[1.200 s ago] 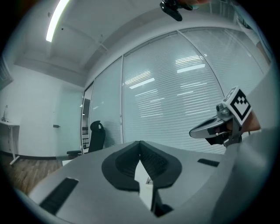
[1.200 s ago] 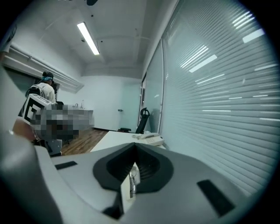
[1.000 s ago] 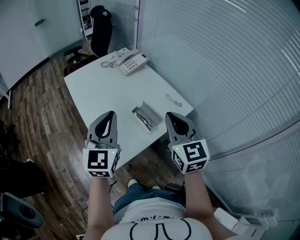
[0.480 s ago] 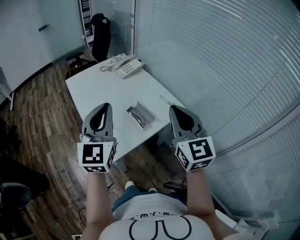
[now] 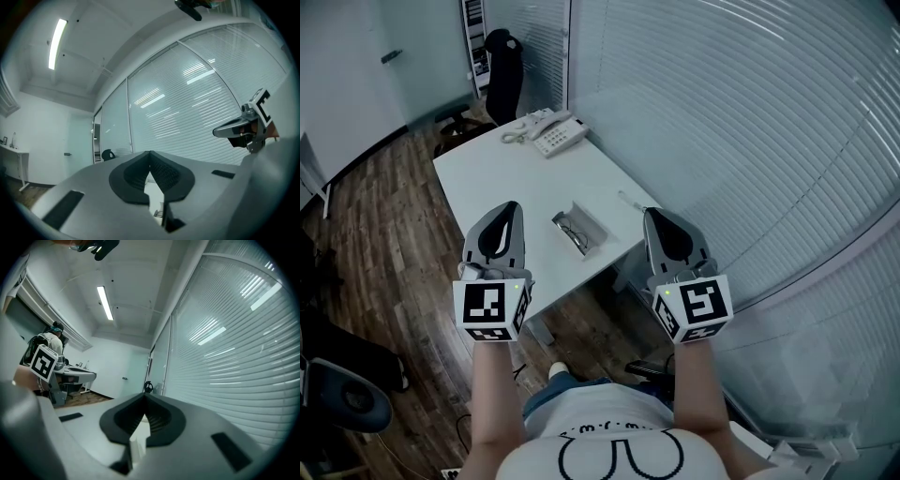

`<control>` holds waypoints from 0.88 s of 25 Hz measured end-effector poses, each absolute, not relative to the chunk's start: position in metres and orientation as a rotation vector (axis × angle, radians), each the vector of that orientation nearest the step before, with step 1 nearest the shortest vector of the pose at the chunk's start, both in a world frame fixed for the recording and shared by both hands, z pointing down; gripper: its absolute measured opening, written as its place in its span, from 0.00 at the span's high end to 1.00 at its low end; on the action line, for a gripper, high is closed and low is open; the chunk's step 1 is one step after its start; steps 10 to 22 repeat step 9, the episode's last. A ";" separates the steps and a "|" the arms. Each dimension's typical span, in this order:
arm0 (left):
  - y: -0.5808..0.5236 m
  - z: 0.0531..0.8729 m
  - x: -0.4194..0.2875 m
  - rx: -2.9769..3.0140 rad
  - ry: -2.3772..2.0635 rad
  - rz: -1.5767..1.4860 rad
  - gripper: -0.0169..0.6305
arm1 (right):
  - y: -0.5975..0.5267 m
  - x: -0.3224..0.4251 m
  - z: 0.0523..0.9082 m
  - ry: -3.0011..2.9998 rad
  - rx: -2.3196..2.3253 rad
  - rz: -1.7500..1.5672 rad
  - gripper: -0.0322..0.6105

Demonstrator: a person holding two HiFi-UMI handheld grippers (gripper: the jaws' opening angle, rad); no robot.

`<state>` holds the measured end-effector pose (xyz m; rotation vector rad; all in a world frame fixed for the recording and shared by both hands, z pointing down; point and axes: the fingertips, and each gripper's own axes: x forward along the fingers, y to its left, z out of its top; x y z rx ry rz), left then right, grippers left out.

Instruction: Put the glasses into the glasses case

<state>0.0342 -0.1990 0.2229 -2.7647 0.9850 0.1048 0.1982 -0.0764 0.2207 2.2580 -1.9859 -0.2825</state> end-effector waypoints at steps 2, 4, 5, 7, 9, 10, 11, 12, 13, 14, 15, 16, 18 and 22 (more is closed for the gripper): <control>-0.198 0.223 0.037 -2.762 0.980 0.104 0.95 | -0.075 0.200 0.220 -1.982 2.261 -0.292 0.94; -0.198 0.223 0.039 -2.759 0.974 0.101 0.95 | -0.075 0.202 0.220 -1.980 2.265 -0.303 0.94; -0.198 0.223 0.040 -2.759 0.972 0.101 0.95 | -0.075 0.203 0.219 -1.979 2.266 -0.309 0.94; -0.199 0.223 0.042 -2.758 0.969 0.102 0.95 | -0.075 0.204 0.218 -1.976 2.266 -0.320 0.94; -0.200 0.223 0.043 -2.756 0.967 0.103 0.95 | -0.076 0.206 0.217 -1.971 2.266 -0.328 0.94; -0.200 0.223 0.043 -2.756 0.967 0.103 0.95 | -0.076 0.206 0.217 -1.971 2.266 -0.328 0.94; -0.200 0.223 0.043 -2.756 0.967 0.103 0.95 | -0.076 0.206 0.217 -1.971 2.266 -0.328 0.94; -0.200 0.223 0.043 -2.756 0.967 0.103 0.95 | -0.076 0.206 0.217 -1.971 2.266 -0.328 0.94; -0.200 0.223 0.043 -2.756 0.967 0.103 0.95 | -0.076 0.206 0.217 -1.971 2.266 -0.328 0.94; -0.200 0.223 0.043 -2.756 0.967 0.103 0.95 | -0.076 0.206 0.217 -1.971 2.266 -0.328 0.94; -0.200 0.223 0.043 -2.756 0.967 0.103 0.95 | -0.076 0.206 0.217 -1.971 2.266 -0.328 0.94; -0.200 0.223 0.043 -2.756 0.967 0.103 0.95 | -0.076 0.206 0.217 -1.971 2.266 -0.328 0.94; -0.200 0.223 0.043 -2.756 0.967 0.103 0.95 | -0.076 0.206 0.217 -1.971 2.266 -0.328 0.94; -0.200 0.223 0.043 -2.756 0.967 0.103 0.95 | -0.076 0.206 0.217 -1.971 2.266 -0.328 0.94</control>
